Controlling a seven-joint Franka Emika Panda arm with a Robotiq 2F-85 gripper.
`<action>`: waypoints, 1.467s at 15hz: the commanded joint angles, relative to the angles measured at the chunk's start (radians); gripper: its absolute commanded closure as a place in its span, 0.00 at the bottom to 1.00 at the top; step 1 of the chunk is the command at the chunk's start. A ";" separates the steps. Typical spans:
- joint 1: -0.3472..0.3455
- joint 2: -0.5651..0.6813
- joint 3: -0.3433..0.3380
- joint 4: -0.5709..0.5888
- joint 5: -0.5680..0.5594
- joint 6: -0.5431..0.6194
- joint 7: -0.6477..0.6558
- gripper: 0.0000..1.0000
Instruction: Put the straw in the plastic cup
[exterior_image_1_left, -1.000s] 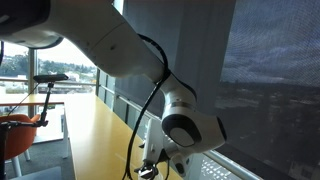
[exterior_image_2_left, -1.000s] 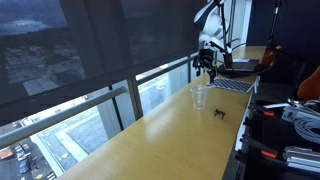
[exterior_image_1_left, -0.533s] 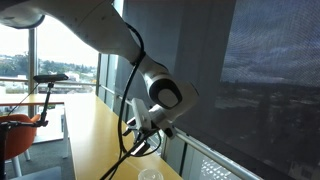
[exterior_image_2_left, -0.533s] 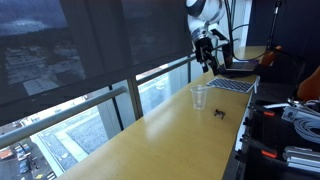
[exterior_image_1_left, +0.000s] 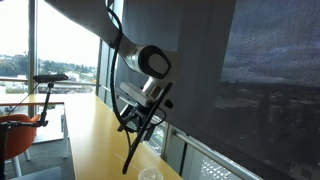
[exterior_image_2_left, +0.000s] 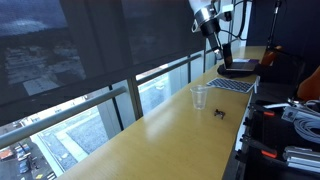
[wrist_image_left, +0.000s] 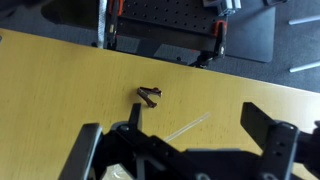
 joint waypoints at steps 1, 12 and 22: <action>0.008 -0.137 0.019 -0.206 -0.073 0.197 -0.099 0.00; 0.106 -0.253 0.098 -0.563 -0.248 0.792 -0.189 0.00; 0.104 -0.244 0.086 -0.653 -0.496 1.041 -0.117 0.00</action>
